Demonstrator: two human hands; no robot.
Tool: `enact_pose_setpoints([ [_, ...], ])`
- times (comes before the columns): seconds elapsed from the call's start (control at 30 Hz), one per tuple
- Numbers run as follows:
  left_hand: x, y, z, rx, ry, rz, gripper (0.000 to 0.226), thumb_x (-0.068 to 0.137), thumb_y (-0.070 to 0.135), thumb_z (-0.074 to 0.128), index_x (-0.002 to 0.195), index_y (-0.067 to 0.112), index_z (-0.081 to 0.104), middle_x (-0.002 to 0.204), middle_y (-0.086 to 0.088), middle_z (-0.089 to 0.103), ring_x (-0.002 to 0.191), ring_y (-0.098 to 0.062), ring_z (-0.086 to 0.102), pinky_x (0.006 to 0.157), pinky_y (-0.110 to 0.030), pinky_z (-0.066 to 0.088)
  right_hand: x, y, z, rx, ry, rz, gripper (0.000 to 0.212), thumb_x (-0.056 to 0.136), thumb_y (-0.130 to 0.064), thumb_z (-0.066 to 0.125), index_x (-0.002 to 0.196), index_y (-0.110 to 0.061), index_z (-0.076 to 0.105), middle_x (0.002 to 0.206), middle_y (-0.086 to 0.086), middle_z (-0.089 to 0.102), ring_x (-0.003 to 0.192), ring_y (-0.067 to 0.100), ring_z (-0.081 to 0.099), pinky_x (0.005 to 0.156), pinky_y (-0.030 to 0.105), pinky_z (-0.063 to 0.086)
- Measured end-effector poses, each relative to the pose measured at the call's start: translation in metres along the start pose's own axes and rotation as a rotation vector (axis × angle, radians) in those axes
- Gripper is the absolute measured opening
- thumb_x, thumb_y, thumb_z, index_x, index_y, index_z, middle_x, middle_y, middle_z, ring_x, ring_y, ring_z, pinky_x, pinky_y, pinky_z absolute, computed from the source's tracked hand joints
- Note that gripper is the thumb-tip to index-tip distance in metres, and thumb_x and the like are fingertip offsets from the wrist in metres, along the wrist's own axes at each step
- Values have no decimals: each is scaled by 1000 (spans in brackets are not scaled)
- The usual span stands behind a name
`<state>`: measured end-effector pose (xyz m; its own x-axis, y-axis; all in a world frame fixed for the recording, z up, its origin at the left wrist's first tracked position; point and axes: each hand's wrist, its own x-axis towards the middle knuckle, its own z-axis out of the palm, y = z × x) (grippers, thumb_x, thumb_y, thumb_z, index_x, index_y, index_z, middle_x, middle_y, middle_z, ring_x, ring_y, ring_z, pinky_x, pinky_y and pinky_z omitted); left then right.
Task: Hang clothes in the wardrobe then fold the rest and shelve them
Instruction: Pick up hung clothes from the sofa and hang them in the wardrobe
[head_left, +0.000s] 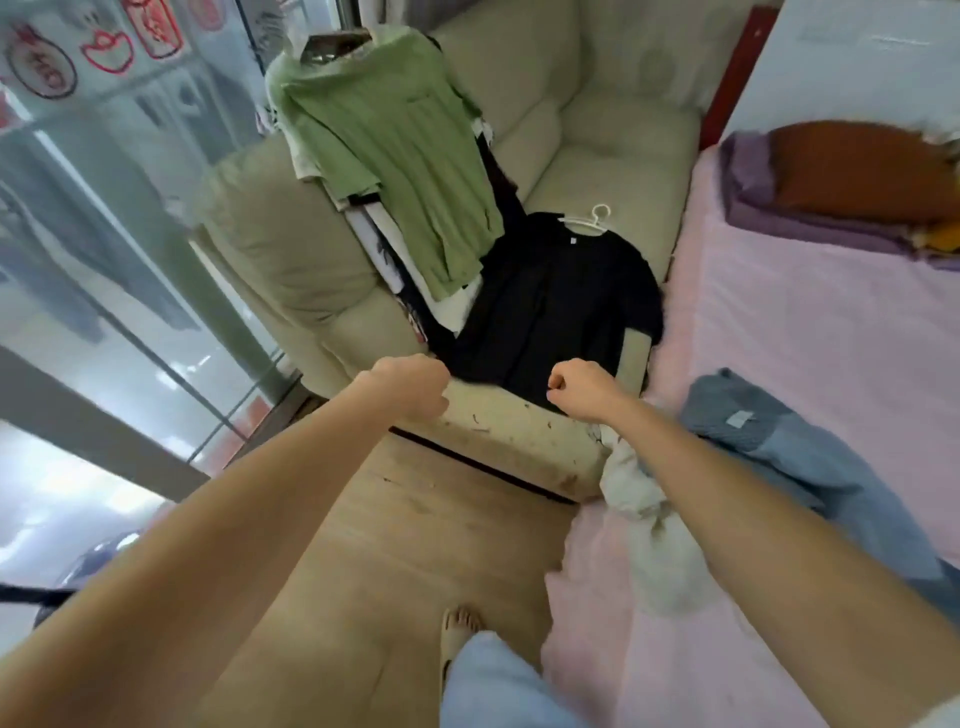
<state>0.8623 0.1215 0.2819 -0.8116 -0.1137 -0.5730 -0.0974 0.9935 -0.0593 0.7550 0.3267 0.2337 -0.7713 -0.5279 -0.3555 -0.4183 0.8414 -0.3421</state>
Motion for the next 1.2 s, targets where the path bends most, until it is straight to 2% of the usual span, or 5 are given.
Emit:
enact_pose_setpoints([
  [0.43,276,-83,-158,3,109,166,42,97,31,45,134,10,44,136,-11,41,127,-30,38,100,-43,42,249,44,-103,154,214,300,27,94,-21,52,118,-13,60,110,7,66,97,26,62,82,36,53],
  [0.73,494,-85,-242,-96,116,229,52,97,30,48,143,9,34,146,-12,31,138,-30,27,108,-43,37,406,123,-149,336,241,490,31,94,-17,53,122,-9,58,113,8,66,104,26,61,88,32,47],
  [0.9,614,-62,-262,-126,151,221,59,99,28,47,149,8,23,159,-14,7,148,-30,-7,119,-42,19,520,185,-154,677,247,577,31,92,-16,57,122,-8,58,113,9,65,104,25,62,95,36,49],
  [1.03,711,-41,-270,-131,234,213,63,97,27,47,151,11,18,159,-15,3,148,-31,-9,118,-40,17,603,222,-146,1095,289,694,29,92,-8,55,121,-5,54,98,10,62,89,22,62,90,39,54],
  [1.2,797,-29,-269,-164,248,265,65,94,21,50,150,10,18,157,-16,12,147,-32,-1,119,-39,18,682,253,-145,1413,389,760,24,93,-3,51,117,-2,55,100,10,59,98,26,62,90,33,53],
])
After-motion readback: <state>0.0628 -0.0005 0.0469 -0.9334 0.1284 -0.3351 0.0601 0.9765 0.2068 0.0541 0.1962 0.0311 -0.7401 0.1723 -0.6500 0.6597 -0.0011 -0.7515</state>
